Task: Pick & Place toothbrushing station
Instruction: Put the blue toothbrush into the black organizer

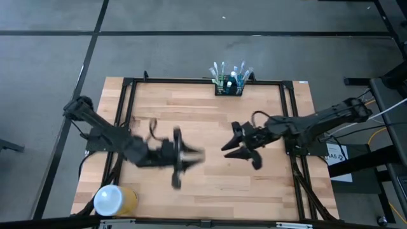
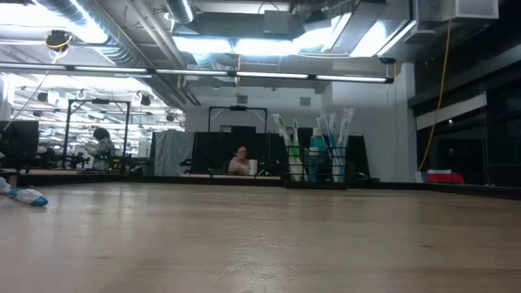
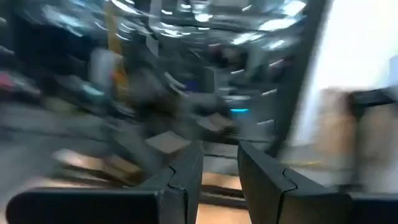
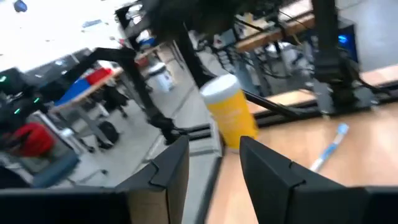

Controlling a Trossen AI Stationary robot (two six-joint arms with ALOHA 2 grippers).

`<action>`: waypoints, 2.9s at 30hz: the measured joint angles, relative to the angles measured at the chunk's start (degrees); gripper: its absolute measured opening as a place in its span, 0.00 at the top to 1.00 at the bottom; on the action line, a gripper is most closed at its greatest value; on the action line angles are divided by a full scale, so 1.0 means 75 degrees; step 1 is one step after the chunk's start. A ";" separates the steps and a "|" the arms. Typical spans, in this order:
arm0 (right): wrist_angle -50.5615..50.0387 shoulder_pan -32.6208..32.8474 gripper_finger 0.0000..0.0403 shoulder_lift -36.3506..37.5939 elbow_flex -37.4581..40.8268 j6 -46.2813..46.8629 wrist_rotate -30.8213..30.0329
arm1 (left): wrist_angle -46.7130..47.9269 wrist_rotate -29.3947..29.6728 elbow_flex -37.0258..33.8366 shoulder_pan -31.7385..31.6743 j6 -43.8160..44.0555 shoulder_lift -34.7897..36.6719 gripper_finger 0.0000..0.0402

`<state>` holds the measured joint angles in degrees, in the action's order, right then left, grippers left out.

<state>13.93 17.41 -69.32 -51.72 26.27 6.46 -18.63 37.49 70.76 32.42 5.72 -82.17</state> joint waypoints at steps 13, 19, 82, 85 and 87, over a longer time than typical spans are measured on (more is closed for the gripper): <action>-0.2014 0.1751 0.64 0.0784 -0.0001 0.0214 -0.1276 | 1.4359 -0.0344 0.4073 -0.0963 0.6637 0.0024 0.76; -0.3422 0.2588 0.64 0.0773 0.0002 0.0670 -0.1941 | 1.4166 -0.2411 0.2624 0.0068 0.8230 -0.0319 0.71; -0.3237 0.6042 0.64 0.0767 0.0008 0.3842 -0.7811 | 0.6951 -0.3969 -0.2567 -0.0574 0.3675 -0.1775 0.98; -0.3237 0.6042 0.64 0.0767 0.0008 0.3842 -0.7842 | 0.6704 -0.3558 -0.2302 -0.0737 0.4009 -0.1756 1.00; -0.3234 0.6042 0.64 0.0767 0.0008 0.3840 -0.8012 | 0.6408 -0.3122 -0.2131 -0.0902 0.4231 -0.1605 1.00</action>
<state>-10.33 62.72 -63.57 -51.66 55.07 -53.63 29.43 14.08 54.77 25.65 37.45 -94.21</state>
